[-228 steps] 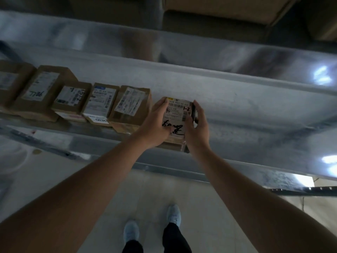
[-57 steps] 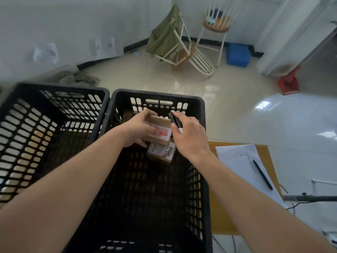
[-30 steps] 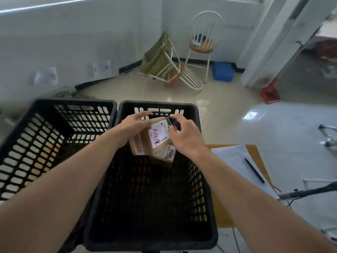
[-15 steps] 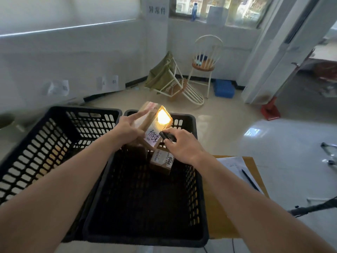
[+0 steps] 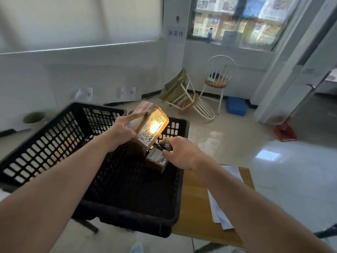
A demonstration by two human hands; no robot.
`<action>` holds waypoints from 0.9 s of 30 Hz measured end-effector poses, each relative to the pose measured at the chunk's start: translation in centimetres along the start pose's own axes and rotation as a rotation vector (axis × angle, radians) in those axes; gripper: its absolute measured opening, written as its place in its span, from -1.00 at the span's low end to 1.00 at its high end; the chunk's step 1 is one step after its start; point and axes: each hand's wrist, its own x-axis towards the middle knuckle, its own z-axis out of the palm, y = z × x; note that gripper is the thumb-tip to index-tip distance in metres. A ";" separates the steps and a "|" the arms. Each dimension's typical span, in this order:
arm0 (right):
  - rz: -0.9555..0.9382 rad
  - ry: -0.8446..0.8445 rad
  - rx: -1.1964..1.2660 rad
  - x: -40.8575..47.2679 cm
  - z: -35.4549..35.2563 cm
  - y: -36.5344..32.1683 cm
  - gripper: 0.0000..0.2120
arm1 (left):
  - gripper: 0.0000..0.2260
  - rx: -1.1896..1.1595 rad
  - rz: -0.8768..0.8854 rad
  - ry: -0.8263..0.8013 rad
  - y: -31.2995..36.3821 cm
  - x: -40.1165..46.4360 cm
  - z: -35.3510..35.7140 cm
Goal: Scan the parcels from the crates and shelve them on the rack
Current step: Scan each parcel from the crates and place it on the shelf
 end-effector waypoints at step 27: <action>-0.057 -0.080 -0.562 -4.2 0.4 -5.2 -0.63 | -0.24 0.173 -0.067 0.045 1.4 -7.2 -2.6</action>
